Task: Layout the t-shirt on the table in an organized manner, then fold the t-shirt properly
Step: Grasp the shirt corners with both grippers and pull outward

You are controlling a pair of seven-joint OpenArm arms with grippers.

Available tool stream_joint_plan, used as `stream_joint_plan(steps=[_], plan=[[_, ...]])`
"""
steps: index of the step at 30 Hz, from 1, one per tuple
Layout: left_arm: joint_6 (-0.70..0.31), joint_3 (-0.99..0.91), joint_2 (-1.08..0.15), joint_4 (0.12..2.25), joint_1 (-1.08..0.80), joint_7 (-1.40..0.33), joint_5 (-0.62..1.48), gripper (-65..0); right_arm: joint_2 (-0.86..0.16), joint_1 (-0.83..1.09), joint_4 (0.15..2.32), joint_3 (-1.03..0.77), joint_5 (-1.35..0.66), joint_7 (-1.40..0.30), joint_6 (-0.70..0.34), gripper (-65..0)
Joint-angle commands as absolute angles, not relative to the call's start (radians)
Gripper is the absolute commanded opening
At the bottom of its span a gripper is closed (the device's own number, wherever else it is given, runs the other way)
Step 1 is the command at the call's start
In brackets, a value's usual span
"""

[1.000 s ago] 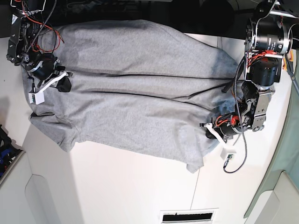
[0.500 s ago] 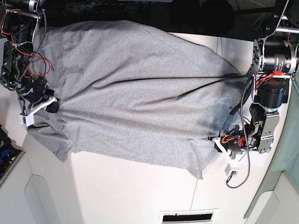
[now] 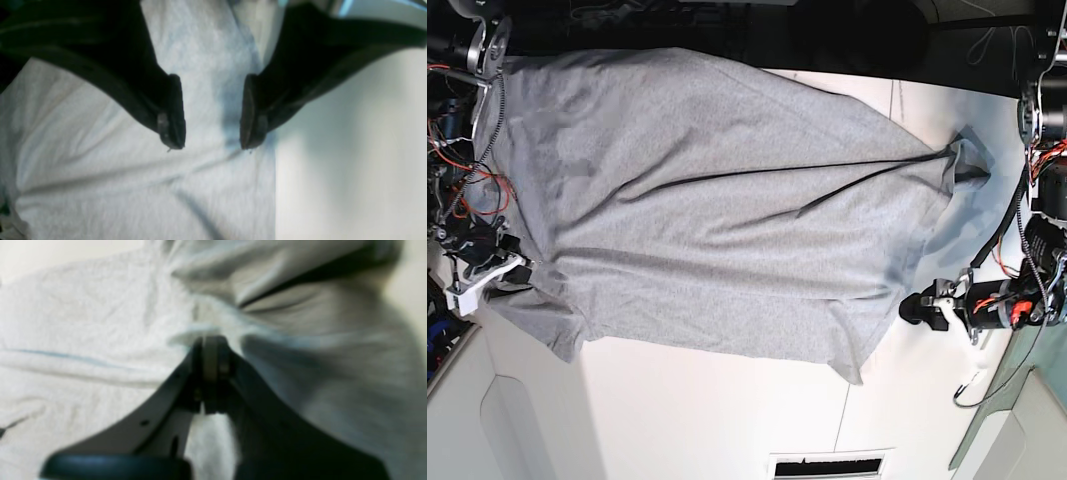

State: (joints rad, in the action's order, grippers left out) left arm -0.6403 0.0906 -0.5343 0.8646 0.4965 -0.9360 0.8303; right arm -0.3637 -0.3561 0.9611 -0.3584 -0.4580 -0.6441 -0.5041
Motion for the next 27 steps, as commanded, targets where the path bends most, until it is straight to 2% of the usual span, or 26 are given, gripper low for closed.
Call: stream_joint_plan(steps=[1, 3, 4, 11, 14, 16, 19, 23, 27], plan=[[-0.668, 0.086, -0.568, 0.88, 0.501, -0.927, 0.87, -34.5, -0.389, -0.352, 1.008, -0.377, -0.492, -0.654, -0.512, -65.0], [-0.697, 0.086, -0.592, 0.88, 0.459, -0.943, 0.92, -34.6, -0.402, -0.305, 1.067, -0.413, -0.516, -0.699, -0.512, -55.3], [-0.698, 0.086, -0.597, 0.88, 0.442, -0.957, 0.944, -34.6, -0.407, -0.282, 1.093, -0.435, -0.522, -0.712, -0.512, -52.5], [-0.698, 0.083, -0.604, 0.894, 0.35, -0.992, 1.006, -34.5, -0.432, -0.096, 1.224, -0.615, -0.581, -0.735, -0.509, -49.4], [-0.698, 0.083, -0.604, 0.894, 0.328, -0.983, 1.006, -34.1, -0.435, -0.025, 1.229, -0.675, -0.595, -0.721, -0.509, -37.3], [-0.698, 0.083, -0.604, 0.894, 0.327, -0.948, 1.005, -27.9, -0.435, 0.008, 1.226, -0.693, -0.593, -0.696, -0.508, -30.5], [-0.698, 0.084, -0.591, 0.894, 0.33, -0.837, 0.94, -22.9, -0.435, 0.046, 1.205, -0.694, -0.549, -0.651, -0.504, -29.8], [-0.659, 0.084, -0.527, 0.894, 0.335, -0.783, 0.779, -22.9, -0.437, 0.059, 1.134, -0.693, -0.538, -0.621, -0.503, -29.8], [-0.553, 0.084, -0.483, 0.894, 0.338, -0.713, 0.611, -22.9, -0.437, 0.056, 1.101, -0.672, -0.557, -0.623, -0.506, -29.8]])
